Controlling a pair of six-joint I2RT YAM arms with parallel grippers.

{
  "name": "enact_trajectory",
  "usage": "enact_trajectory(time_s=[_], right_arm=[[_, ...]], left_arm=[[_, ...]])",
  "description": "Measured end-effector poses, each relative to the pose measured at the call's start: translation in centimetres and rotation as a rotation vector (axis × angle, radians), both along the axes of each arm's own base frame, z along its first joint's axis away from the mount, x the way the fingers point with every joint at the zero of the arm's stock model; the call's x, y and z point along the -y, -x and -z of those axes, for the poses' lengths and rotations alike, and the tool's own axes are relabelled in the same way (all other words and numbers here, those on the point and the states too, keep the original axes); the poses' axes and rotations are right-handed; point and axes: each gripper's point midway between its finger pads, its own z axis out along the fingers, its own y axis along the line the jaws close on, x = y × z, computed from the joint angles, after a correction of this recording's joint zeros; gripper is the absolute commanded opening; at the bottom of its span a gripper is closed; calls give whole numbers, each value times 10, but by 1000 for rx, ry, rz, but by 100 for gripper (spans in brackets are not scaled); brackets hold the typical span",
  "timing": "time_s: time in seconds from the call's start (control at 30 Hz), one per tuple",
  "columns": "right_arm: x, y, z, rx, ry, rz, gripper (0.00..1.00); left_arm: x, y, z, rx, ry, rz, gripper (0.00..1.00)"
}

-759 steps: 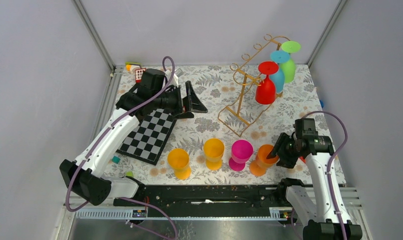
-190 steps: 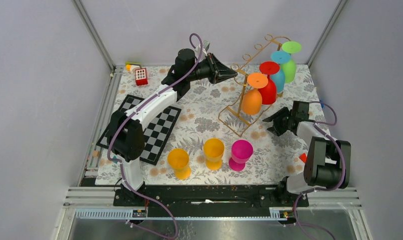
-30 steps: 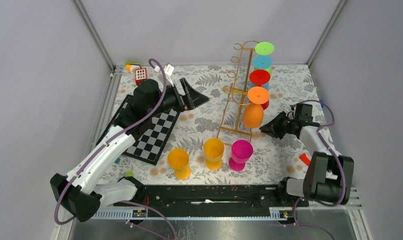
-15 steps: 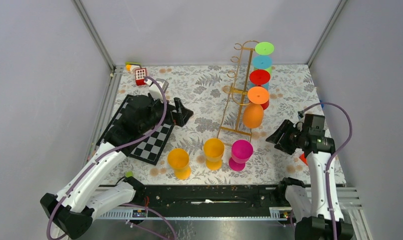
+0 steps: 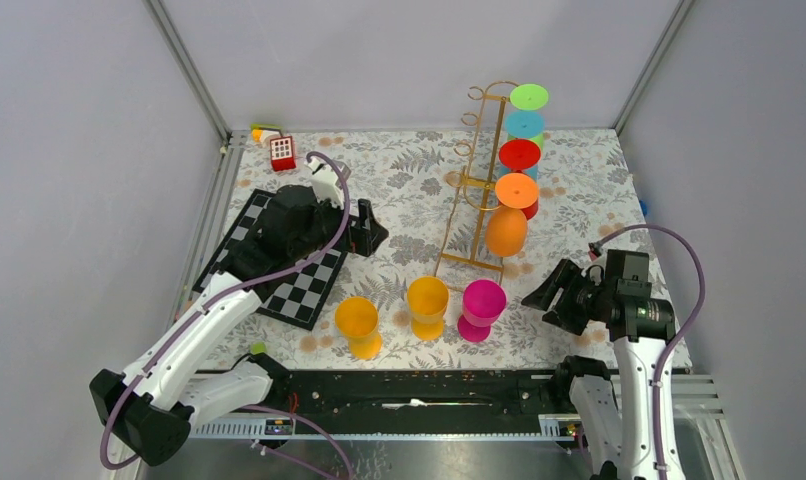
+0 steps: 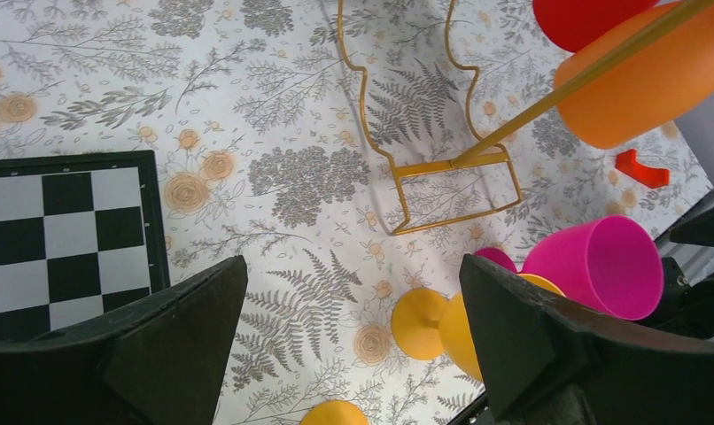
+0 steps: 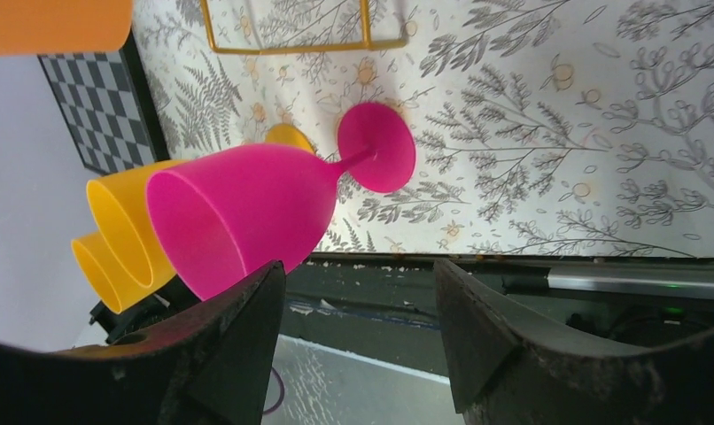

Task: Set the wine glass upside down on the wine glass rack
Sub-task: Pick up the wine glass at the center of the board.

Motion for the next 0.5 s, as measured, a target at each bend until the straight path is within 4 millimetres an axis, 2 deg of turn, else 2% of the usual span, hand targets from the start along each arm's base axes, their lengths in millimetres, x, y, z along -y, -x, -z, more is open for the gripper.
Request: enact_trajectory(time_s=[0.17,0.3,0.5], right_arm=[[-16,4,-4,-12,-33,-50,71],[-37,3,-14,-11,-45,-133,70],[-52,-7,-10,-38,-25,-161,62]], left_arm=[[8,2,-4,-12,21,36,99],[15,4,-3,-33,32,71,99],[22,8,-3,-67,60,102,99]])
